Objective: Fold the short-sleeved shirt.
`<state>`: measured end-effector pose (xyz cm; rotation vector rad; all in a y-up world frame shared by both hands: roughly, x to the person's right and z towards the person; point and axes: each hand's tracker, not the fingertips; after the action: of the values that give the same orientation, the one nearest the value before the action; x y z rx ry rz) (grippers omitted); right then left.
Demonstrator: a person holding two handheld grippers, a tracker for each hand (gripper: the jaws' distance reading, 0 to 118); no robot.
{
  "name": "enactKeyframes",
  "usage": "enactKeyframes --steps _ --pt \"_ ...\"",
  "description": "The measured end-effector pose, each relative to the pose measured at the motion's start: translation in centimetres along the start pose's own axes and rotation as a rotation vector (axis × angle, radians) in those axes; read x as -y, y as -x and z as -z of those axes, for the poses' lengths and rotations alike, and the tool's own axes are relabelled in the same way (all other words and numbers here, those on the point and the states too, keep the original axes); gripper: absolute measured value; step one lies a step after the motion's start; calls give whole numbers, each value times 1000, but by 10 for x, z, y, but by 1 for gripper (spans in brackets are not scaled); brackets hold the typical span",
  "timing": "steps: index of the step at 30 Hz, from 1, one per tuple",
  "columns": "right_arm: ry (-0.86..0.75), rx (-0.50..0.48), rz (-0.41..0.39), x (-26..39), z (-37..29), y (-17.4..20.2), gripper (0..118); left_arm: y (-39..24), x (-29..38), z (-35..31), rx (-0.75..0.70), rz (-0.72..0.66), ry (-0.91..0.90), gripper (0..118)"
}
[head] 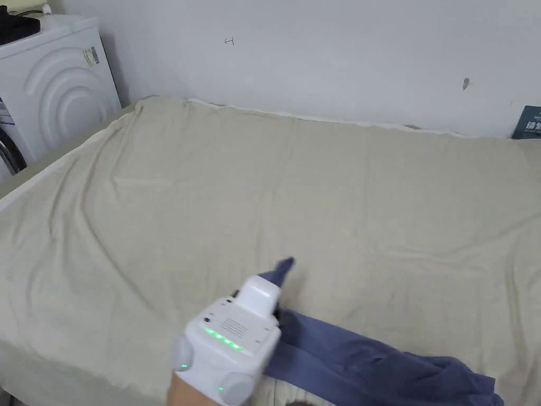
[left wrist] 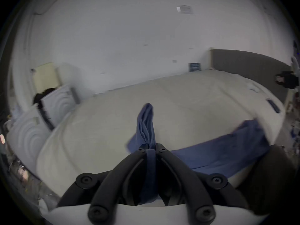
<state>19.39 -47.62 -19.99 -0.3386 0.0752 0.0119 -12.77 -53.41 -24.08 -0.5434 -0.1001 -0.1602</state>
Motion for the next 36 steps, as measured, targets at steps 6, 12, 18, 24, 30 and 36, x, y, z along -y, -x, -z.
enactKeyframes --steps 6,12,18,24,30,36 --pt "-17 13 17 -2 -10 -8 0 -80 17 47 146 -44 181 6" --pt "-9 31 37 2 -16 -16 0 -99 37 57 274 34 333 116" --pt "-12 18 67 3 -21 -15 0 -51 5 -5 228 -131 87 116" --pt "-11 -12 48 4 -34 -9 0 -15 20 51 -199 -96 79 36" --pt "-12 4 5 4 -43 -6 0 -66 62 83 -74 -49 189 2" --pt "-16 17 -2 5 -42 -2 0 -139 80 54 219 -50 177 1"
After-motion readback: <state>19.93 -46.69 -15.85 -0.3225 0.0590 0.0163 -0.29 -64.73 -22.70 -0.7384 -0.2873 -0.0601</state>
